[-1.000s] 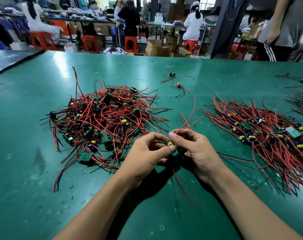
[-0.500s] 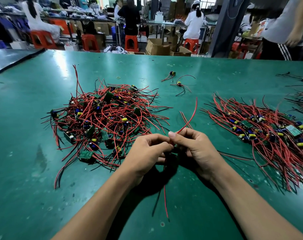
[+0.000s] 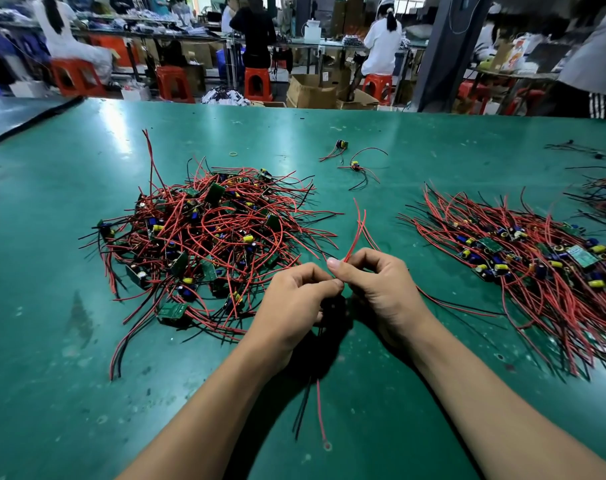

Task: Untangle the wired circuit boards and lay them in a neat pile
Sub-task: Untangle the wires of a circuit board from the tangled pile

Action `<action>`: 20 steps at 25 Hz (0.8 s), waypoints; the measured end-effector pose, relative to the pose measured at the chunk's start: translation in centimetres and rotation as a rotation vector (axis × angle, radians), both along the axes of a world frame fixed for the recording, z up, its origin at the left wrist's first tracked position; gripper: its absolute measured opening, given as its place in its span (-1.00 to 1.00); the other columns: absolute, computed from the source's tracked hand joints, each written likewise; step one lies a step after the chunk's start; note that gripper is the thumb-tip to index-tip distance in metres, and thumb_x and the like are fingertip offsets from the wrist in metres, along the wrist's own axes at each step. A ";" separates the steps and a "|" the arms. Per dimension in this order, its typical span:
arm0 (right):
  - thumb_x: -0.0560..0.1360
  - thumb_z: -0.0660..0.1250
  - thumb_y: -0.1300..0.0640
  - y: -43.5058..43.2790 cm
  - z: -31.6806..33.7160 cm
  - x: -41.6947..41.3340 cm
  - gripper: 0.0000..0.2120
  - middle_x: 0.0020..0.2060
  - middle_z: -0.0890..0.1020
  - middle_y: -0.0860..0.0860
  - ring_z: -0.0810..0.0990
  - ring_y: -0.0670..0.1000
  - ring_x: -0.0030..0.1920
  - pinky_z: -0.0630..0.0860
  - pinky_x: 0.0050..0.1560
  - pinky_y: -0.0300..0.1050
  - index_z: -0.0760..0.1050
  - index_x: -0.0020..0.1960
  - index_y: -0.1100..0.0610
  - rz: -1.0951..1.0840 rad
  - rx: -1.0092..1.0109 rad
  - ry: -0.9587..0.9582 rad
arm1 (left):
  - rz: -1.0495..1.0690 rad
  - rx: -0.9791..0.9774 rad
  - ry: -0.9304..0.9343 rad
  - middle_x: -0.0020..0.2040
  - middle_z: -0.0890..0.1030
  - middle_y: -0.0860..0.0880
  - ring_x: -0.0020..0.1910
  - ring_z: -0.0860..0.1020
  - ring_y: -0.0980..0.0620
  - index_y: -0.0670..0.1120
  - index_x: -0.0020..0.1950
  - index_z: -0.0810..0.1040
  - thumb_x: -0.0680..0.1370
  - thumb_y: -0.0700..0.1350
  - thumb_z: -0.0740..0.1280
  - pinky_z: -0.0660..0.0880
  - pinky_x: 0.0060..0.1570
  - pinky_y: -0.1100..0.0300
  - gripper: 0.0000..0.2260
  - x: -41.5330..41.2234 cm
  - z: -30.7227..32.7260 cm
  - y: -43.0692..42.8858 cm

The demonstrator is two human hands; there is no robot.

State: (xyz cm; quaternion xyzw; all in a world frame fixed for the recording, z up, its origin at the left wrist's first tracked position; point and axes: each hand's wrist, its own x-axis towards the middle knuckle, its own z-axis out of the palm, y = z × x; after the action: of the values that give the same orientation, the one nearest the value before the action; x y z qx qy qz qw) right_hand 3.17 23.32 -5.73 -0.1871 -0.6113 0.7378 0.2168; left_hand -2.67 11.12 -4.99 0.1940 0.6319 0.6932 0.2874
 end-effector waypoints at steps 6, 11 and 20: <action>0.45 0.49 0.28 0.6 -0.2 -1.0 -0.71 -0.54 0.36 -0.10 0.22 -0.15 -0.58 0.19 -0.60 -0.30 0.41 -0.28 0.10 -0.143 -0.120 0.074 | -0.037 -0.005 -0.044 -0.48 0.52 -0.05 -0.55 0.47 0.05 -0.13 -0.36 0.51 0.50 -0.32 0.37 0.42 -0.52 0.30 -0.75 0.3 0.3 -0.1; 0.46 0.45 0.38 0.9 -0.3 -1.8 -0.73 -0.43 0.42 -0.05 0.26 -0.17 -0.57 0.21 -0.59 -0.30 0.41 -0.24 0.15 -0.282 -0.144 0.151 | -0.080 -0.026 -0.034 -0.48 0.51 -0.04 -0.55 0.47 0.05 -0.16 -0.32 0.51 0.49 -0.33 0.37 0.38 -0.53 0.30 -0.80 0.4 0.8 -0.6; 0.52 0.43 0.26 1.3 -0.1 -1.8 -0.67 -0.46 0.31 -0.05 0.19 -0.14 -0.57 0.17 -0.62 -0.29 0.30 -0.25 0.08 -0.313 -0.255 0.178 | -0.136 0.045 -0.166 -0.44 0.50 -0.15 -0.48 0.51 -0.02 -0.21 -0.28 0.48 0.49 -0.36 0.33 0.50 -0.46 0.23 -0.84 0.2 1.4 -1.1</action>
State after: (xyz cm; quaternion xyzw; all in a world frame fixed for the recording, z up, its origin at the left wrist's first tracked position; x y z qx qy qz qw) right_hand 1.34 24.61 -5.86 -0.2397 -0.4549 0.7802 0.3562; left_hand -2.50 10.02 -3.55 0.1845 0.5755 0.7000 0.3806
